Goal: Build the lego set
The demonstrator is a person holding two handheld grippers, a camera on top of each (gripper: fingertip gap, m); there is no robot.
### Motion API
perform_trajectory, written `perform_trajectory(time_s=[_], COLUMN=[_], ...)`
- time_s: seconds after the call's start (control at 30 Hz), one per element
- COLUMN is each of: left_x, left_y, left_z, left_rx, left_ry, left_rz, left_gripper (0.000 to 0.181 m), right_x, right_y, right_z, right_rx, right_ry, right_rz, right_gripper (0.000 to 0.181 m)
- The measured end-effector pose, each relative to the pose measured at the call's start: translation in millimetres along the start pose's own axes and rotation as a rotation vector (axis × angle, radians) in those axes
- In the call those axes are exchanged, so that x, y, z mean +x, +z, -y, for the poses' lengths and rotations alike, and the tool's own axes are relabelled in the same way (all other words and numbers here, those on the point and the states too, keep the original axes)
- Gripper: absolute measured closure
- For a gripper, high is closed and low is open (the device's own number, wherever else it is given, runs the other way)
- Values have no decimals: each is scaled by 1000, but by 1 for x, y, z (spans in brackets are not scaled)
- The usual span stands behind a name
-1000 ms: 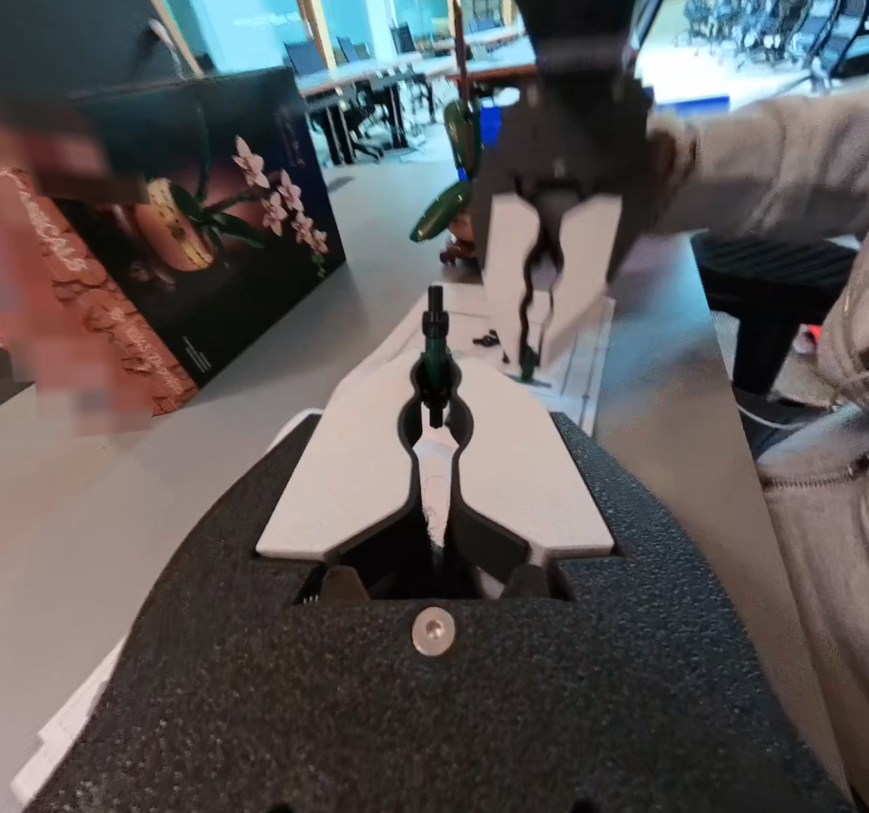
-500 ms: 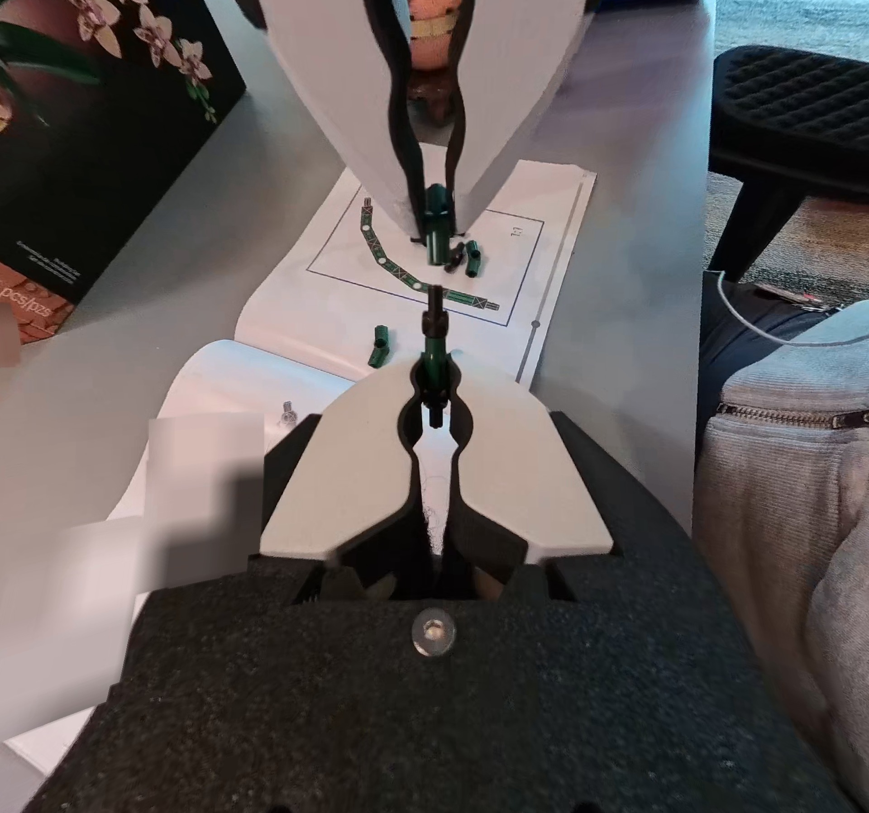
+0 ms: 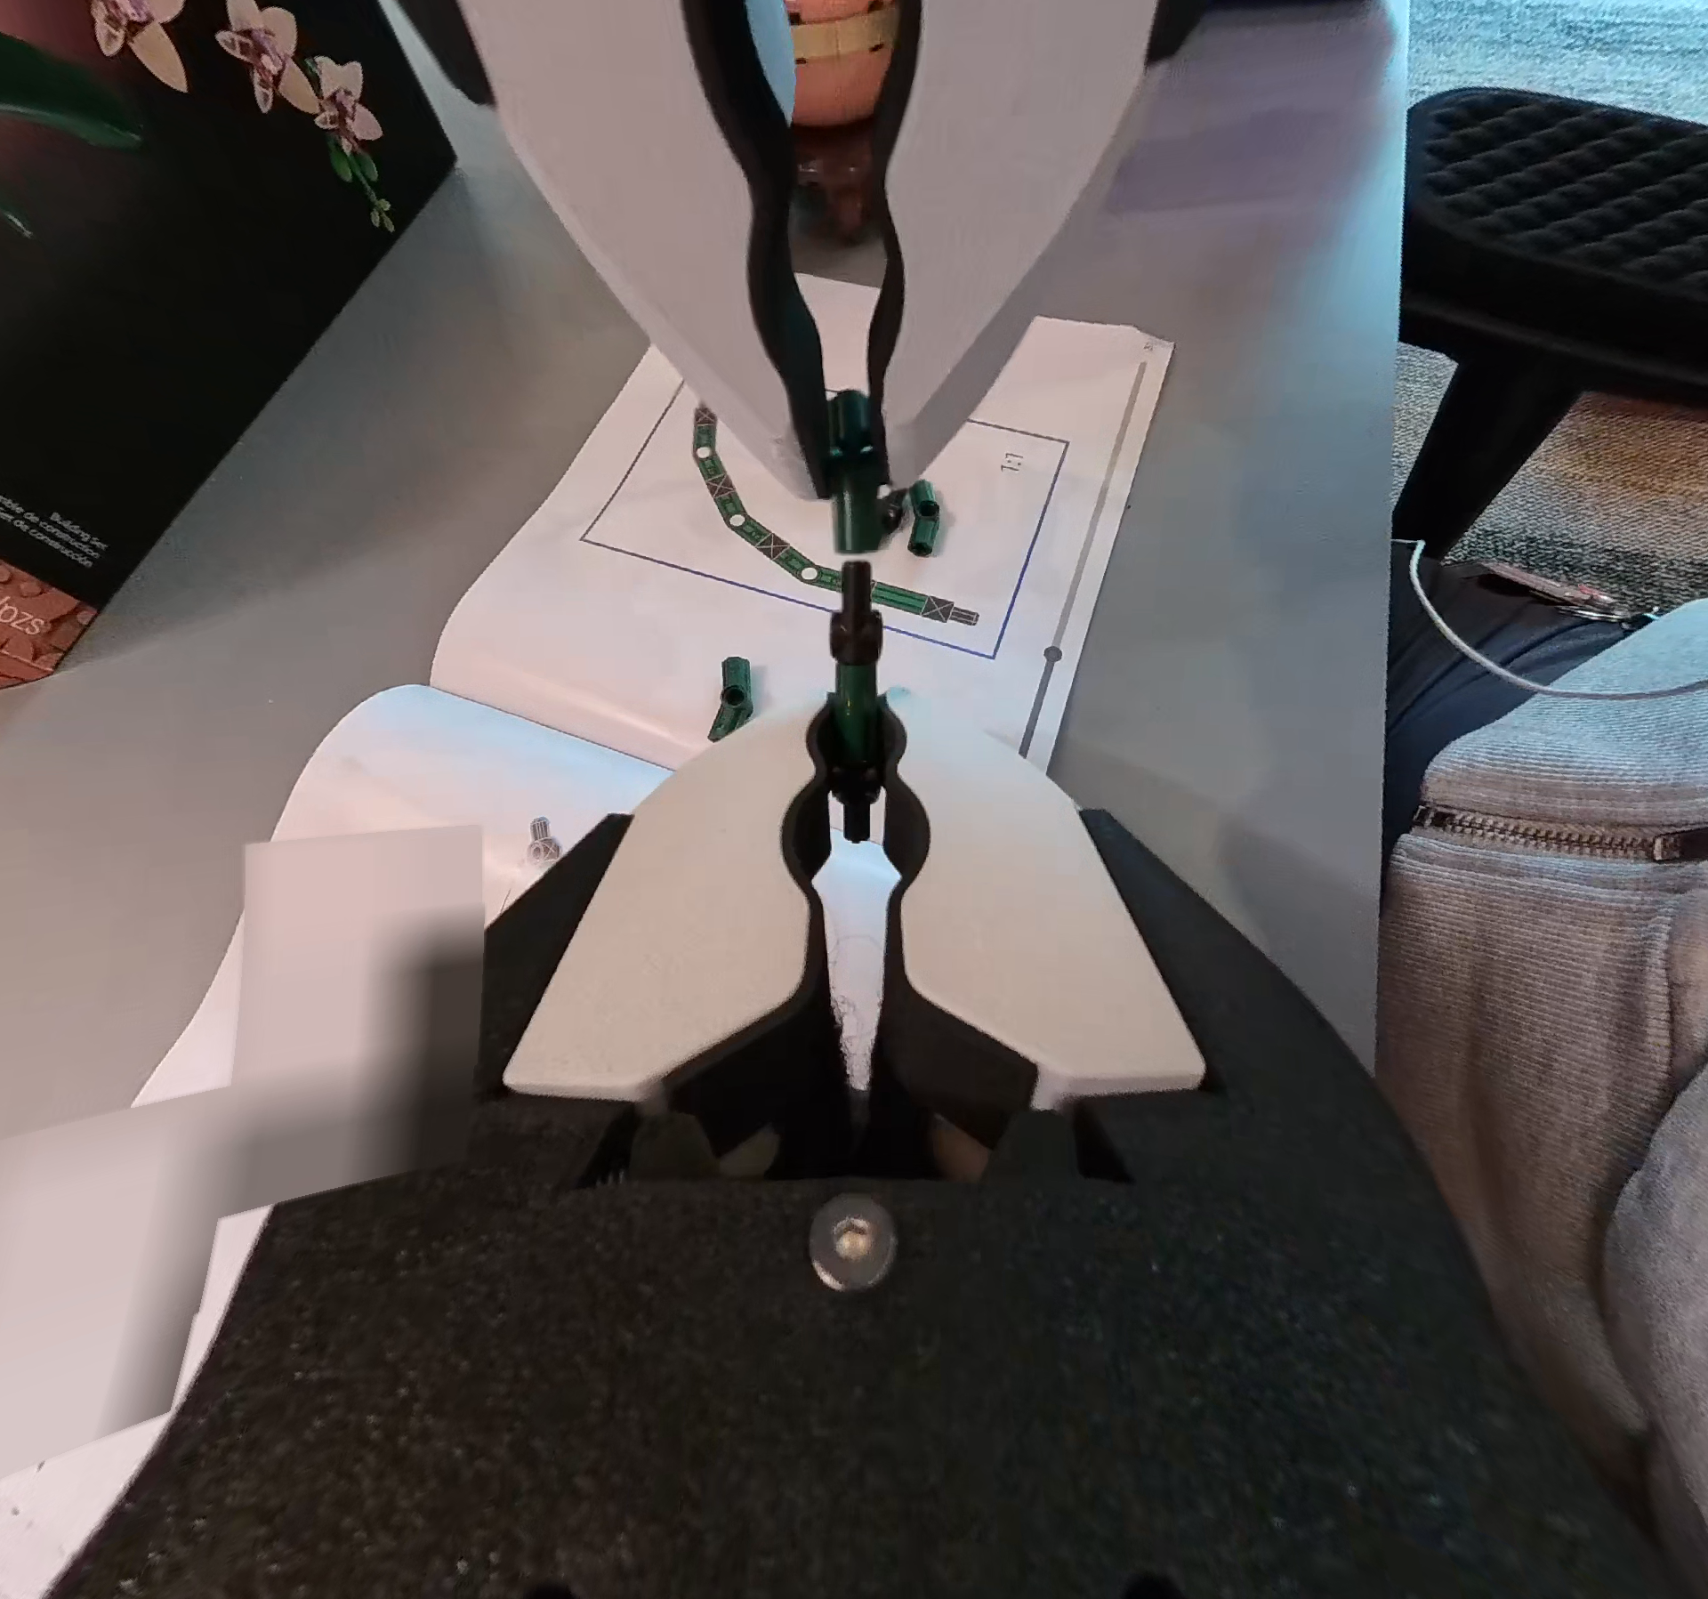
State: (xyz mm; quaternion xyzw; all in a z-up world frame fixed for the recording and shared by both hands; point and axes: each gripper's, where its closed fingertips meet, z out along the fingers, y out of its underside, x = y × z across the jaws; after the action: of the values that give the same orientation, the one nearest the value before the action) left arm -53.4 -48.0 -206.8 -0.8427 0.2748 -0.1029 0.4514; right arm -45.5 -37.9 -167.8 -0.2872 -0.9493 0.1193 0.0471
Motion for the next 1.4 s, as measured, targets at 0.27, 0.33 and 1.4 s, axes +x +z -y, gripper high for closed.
perform_trajectory(time_s=[0.27, 0.33, 1.4], left_x=[1, 1, 2], left_y=[2, 2, 34], left_z=[-1, 0, -33], left_rx=[-8, -4, -185], left_ry=[3, 3, -2], left_rz=[2, 4, -8], left_gripper=[176, 176, 178], right_x=[-2, -2, -2], right_y=[4, 3, 50], right_z=[-1, 0, -27], right_rx=[22, 39, -15], right_ry=[34, 42, 112], right_rz=[50, 63, 69], right_gripper=[175, 175, 175])
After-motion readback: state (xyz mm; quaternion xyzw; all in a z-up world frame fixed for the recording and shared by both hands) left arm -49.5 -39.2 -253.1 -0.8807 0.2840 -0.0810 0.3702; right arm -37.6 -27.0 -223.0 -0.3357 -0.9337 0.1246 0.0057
